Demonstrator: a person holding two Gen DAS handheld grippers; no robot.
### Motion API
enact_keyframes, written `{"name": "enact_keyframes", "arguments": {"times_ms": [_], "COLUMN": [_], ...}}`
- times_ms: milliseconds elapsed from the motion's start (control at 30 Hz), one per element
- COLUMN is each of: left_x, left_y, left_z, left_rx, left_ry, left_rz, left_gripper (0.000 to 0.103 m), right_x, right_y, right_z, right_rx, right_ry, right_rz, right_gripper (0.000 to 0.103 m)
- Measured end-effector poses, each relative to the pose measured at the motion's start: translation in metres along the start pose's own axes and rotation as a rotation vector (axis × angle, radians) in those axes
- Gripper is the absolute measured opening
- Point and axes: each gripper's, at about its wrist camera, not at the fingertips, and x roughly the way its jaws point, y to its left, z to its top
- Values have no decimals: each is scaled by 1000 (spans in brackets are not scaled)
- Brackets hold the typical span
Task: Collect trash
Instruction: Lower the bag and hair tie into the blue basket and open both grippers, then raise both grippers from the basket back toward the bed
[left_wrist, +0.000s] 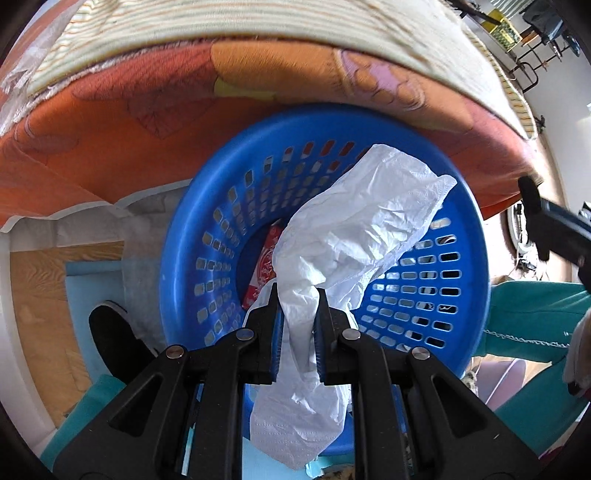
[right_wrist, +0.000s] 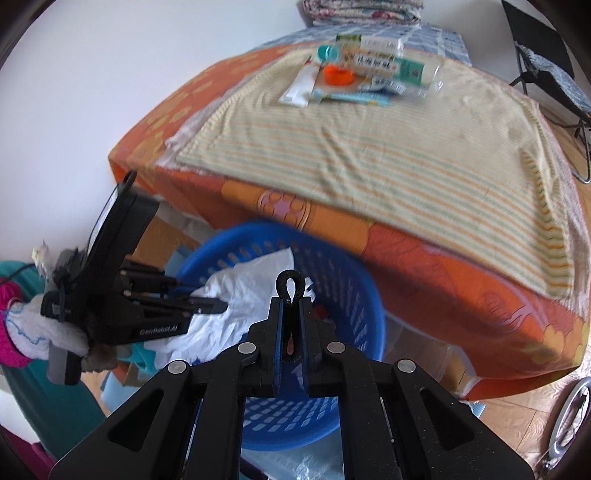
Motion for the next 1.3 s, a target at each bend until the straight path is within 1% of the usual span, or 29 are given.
{"name": "enact_keyframes", "arguments": {"times_ms": [167, 400, 433, 467, 500, 533, 567, 600, 700, 733, 767, 800, 867, 933, 1000, 1067, 1300], "left_x": [3, 6, 4, 3, 1, -1, -2, -4, -7, -8, -8, -8, -9, -9, -9, -9, -9], "left_y": [-1, 1, -1, -2, -3, -4, -5, -6, -10, -11, -12, -12, -12, -10, -9, -8, 2], "left_z": [0, 2, 2, 2, 2, 3, 2, 2, 4, 4, 4, 5, 4, 4, 5, 5, 5], "left_rx": [-5, -14, -12, -11, -9, -5, -3, 0, 18, 20, 19, 17, 14, 12, 9, 3, -14], "left_ry": [4, 2, 1, -1, -5, -13, -21, -29, -39, -41, -42, -41, -41, -42, -42, -42, -49], "left_rz": [21, 35, 37, 38, 40, 44, 50, 53, 60, 65, 64, 64, 65, 68, 68, 69, 55], "left_gripper": [13, 13, 15, 22, 27, 39, 49, 51, 51, 52, 52, 53, 54, 55, 55, 56, 57], "right_x": [13, 26, 27, 27, 27, 28, 28, 29, 31, 32, 32, 32, 34, 35, 37, 38, 37], "right_y": [4, 0, 0, 0, 0, 1, 0, 0, 0, -1, -1, -2, -3, -3, -4, -5, -5], "right_z": [-7, -13, -14, -15, -15, -15, -15, -15, -15, -15, -14, -14, -13, -13, -13, -12, -13], "right_rx": [-7, 26, 27, 28, 28, 29, 32, 35, 37, 38, 40, 47, 57, 59, 58, 59, 63], "right_ry": [55, 108, 110, 113, 115, 119, 121, 127, 142, 145, 148, 151, 153, 162, 175, 178, 178], "right_rz": [3, 23, 23, 22, 23, 23, 23, 25, 20, 17, 17, 19, 25, 25, 19, 19, 11], "right_gripper": [6, 6, 6, 6, 7, 7, 7, 7, 7, 9, 17, 26, 33, 33, 38, 40, 42]}}
